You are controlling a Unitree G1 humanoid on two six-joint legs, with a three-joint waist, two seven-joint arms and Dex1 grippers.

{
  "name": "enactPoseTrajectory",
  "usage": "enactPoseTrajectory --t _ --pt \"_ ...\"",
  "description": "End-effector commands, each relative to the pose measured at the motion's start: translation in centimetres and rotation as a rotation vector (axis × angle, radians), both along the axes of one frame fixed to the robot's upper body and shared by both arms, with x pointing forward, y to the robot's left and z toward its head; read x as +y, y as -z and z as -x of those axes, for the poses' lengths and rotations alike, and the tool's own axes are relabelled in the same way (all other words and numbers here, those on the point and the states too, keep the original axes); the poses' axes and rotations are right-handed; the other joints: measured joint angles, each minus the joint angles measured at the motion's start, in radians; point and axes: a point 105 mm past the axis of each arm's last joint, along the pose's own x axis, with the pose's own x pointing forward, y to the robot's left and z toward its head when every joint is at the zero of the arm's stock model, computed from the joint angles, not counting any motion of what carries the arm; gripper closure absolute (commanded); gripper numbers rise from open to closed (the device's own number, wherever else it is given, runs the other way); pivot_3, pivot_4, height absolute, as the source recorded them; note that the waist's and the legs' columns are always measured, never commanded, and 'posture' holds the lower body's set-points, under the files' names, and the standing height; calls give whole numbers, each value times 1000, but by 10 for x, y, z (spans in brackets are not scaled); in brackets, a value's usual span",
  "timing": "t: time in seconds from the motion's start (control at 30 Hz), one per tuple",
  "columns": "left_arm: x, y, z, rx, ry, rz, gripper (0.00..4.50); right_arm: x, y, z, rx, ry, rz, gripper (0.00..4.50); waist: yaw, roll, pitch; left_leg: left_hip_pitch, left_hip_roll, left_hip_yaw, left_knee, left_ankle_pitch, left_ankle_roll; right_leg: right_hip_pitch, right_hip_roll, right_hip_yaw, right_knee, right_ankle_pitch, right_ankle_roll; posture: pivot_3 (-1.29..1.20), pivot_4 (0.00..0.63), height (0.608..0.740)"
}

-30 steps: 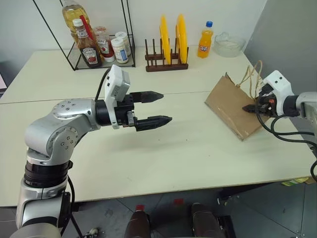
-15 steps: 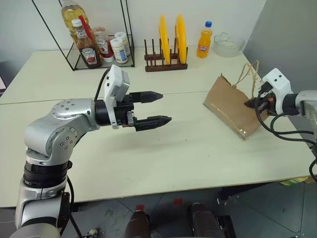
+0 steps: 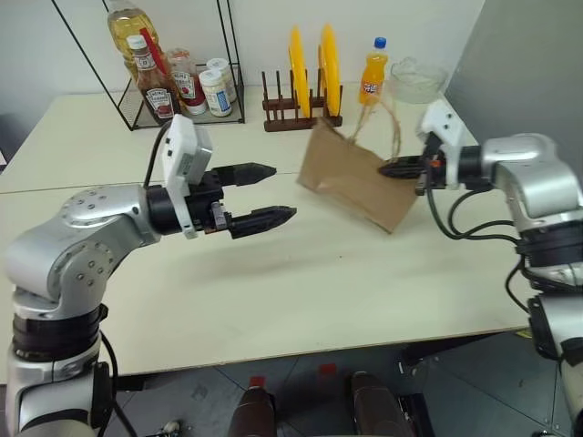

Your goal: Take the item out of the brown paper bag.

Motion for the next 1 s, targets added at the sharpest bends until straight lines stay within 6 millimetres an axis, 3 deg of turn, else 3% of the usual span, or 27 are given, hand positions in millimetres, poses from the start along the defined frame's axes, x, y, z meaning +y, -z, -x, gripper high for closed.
enactPoseTrajectory --t 0.03,0.17,0.33,0.63,0.73,1.0 --pt "12 -13 7 -75 -78 13 0 26 -21 -1 -95 -131 19 4478 -3 0 0 0 0 0 0 0 0 0 0 0 0 0 0 0 150 740" --pt "28 -4 15 -66 -186 -4 0 57 -14 -2 -92 -265 51 4478 -12 0 0 0 0 0 0 0 0 0 0 0 0 0 0 0 150 740" --pt "41 24 27 -23 -289 -74 0 79 3 -8 -104 -348 114 4478 -19 0 0 1 0 0 -1 0 0 0 0 1 1 0 0 0 150 740" --pt "44 31 33 -34 -367 -71 0 97 13 -11 -121 -403 171 4478 -19 1 0 2 0 -1 -1 0 0 0 0 0 3 1 -1 0 150 740" --pt "43 31 33 -36 -373 -67 0 98 13 -13 -140 -390 180 3836 -19 1 0 2 0 -1 -1 0 0 0 0 0 3 1 -1 0 150 740" --pt "43 28 28 -42 -363 -70 0 81 2 -21 -164 -329 176 1039 -18 1 0 2 0 -1 -1 0 0 0 0 0 4 1 -1 0 150 740"
